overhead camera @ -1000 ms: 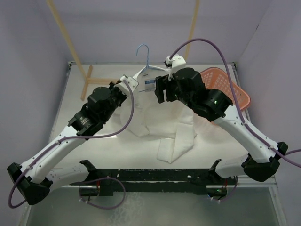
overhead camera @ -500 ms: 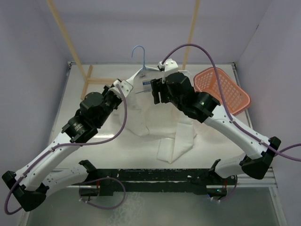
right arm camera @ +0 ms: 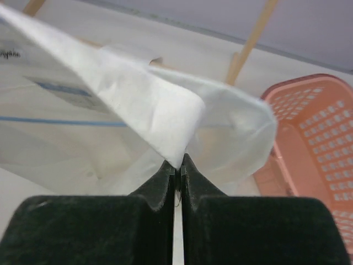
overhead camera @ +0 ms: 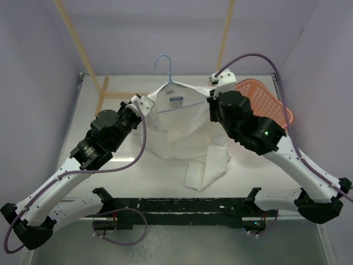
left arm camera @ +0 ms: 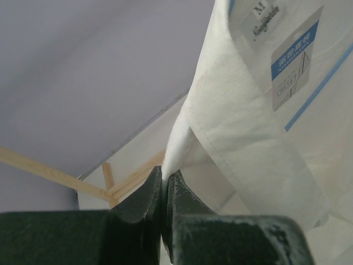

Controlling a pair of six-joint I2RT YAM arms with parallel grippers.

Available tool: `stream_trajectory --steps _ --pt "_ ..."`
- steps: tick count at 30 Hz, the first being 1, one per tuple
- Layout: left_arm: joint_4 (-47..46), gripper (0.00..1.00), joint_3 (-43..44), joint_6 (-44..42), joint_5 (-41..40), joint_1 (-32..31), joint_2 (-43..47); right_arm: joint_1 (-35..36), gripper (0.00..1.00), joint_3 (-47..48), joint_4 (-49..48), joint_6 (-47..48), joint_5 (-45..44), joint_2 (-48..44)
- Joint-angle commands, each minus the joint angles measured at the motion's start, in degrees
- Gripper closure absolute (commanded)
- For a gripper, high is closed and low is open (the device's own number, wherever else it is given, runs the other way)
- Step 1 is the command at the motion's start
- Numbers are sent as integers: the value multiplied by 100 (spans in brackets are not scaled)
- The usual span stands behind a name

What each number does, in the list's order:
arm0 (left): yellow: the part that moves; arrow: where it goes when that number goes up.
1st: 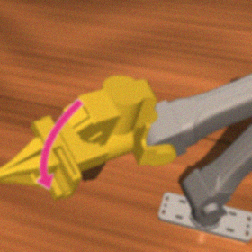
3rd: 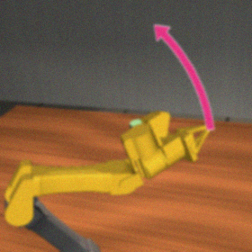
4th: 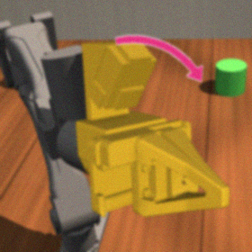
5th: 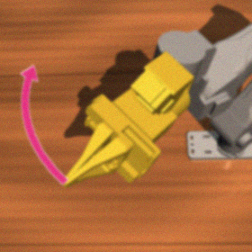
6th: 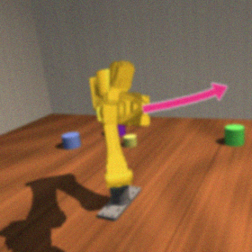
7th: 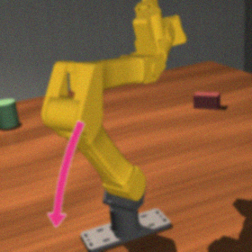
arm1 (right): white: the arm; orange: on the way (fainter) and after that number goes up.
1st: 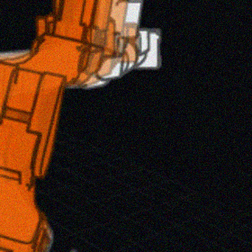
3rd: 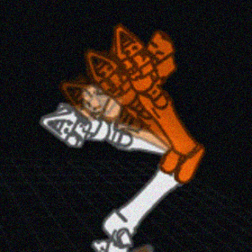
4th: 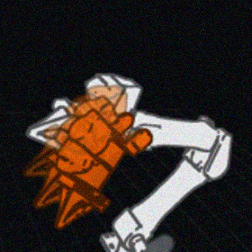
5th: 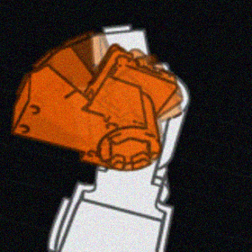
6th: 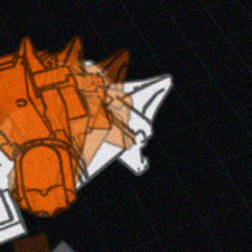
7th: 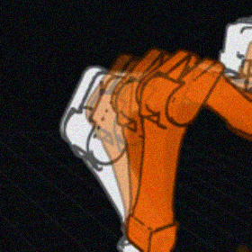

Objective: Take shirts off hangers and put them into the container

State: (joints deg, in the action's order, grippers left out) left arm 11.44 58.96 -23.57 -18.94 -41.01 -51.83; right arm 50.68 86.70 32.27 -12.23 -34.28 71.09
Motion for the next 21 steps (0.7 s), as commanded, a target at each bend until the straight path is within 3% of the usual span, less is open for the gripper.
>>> stream_trajectory --steps 1,9,17,21 --pt "-417 100 63 66 73 4 136 -18 97 157 412 481 -1165 -810" --pt "-368 100 -165 -282 999 -3 876 -233 93 656 1008 1064 -1922 -1127" --pt "-450 100 -296 -626 156 0 983 -233 93 1786 2856 425 -2530 -1187" --pt "-408 100 -166 -649 391 0 981 -229 91 1856 2842 700 -2907 -1374"
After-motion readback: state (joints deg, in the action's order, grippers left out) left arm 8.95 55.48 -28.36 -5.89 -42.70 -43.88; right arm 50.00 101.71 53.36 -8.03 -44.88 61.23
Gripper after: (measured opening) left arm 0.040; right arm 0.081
